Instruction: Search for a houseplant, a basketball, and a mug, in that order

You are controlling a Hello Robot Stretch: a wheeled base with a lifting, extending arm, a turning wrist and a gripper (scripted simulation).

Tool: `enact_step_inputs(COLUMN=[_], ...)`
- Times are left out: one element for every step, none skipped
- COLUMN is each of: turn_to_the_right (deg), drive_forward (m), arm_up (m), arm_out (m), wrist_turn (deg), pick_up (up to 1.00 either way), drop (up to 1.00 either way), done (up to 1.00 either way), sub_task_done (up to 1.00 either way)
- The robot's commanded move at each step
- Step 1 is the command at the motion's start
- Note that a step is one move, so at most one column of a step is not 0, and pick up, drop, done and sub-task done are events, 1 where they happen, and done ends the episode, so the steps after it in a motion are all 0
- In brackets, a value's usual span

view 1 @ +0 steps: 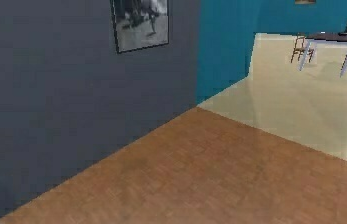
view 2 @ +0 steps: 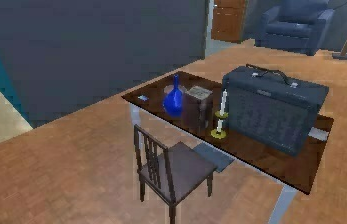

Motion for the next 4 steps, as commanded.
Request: enact_step_inputs(turn_to_the_right=[0.0,30.0,0.0,0.0], drive_forward=[0.2,0.0,1.0,1.0], arm_up=[0.0,0.0,0.0,0.0], arm_out=[0.0,0.0,0.0,0.0], wrist_turn=[0.0,0.0,0.0,0.0], pick_up=[0.0,0.0,0.0,0.0], drop=[0.0,0.0,0.0,0.0], done=[0.0,0.0,0.0,0.0], sub_task_done=[0.0,0.0,0.0,0.0])
